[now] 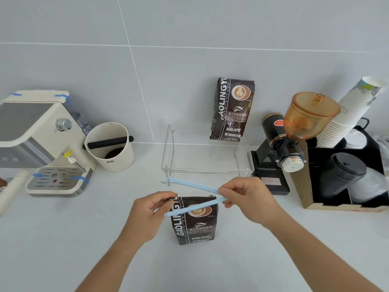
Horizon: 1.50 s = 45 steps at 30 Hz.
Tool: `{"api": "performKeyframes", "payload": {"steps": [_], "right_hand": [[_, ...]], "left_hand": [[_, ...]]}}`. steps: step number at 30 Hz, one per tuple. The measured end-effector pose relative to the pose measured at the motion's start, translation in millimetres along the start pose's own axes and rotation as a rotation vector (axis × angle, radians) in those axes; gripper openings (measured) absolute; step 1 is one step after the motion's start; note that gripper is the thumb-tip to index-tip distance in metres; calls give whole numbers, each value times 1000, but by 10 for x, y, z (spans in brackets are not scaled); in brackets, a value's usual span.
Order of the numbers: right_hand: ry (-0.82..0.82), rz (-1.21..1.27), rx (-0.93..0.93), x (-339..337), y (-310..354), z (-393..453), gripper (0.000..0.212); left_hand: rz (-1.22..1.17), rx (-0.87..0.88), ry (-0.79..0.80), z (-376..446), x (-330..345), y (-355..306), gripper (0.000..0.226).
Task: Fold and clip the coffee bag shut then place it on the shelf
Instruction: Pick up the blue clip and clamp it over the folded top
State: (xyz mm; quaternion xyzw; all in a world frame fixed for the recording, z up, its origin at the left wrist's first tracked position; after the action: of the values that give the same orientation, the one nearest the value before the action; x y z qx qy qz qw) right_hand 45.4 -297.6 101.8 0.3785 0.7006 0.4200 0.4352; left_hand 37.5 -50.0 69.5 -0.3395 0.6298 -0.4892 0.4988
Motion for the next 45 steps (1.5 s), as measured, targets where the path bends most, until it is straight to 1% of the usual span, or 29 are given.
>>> {"api": "performKeyframes", "payload": {"steps": [3,5,7,11,14,17,20,25,32,37,41,45], "right_hand": [[44,-49,7,84,-3,59,12],[66,-58,7,110,-18,74,13],[99,-59,7,139,-23,94,14],[179,-18,30,186,-56,136,18],[249,55,51,214,-115,155,16],[308,76,36,248,-146,151,23],[304,110,1,242,-155,166,26],[288,121,-2,249,-197,171,27],[234,86,-63,250,-128,153,24],[207,84,-87,245,-81,132,24],[206,7,-102,258,-47,117,24],[190,-35,-133,265,-16,90,26]], "left_hand": [[-216,-45,-79,0,-13,134,51],[-310,-53,-125,1,2,189,49],[-352,-59,-169,1,13,231,43],[-319,-58,-224,0,41,225,25],[-275,-42,-248,-8,37,225,22],[-258,-40,-262,-13,32,231,20],[-271,-39,-251,0,40,211,21],[-352,-65,-268,5,16,242,18],[-432,-81,-310,-12,-7,311,24],[-499,-77,-302,-33,52,329,30],[-535,-102,-322,-64,37,346,35],[-573,-115,-336,-86,37,336,47]]}}
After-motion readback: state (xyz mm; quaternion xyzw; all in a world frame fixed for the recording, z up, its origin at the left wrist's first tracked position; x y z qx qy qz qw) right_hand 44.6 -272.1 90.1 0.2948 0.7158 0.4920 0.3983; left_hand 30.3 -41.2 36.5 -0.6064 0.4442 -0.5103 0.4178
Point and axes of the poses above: each hand's wrist, its own z-axis towards the middle knuckle, its own x-axis out of the palm, y = z × x, the point moved 9 cm from there along z, towards the middle knuckle, and after that the axes turned 13 degrees about y, right-handed, at the moved point
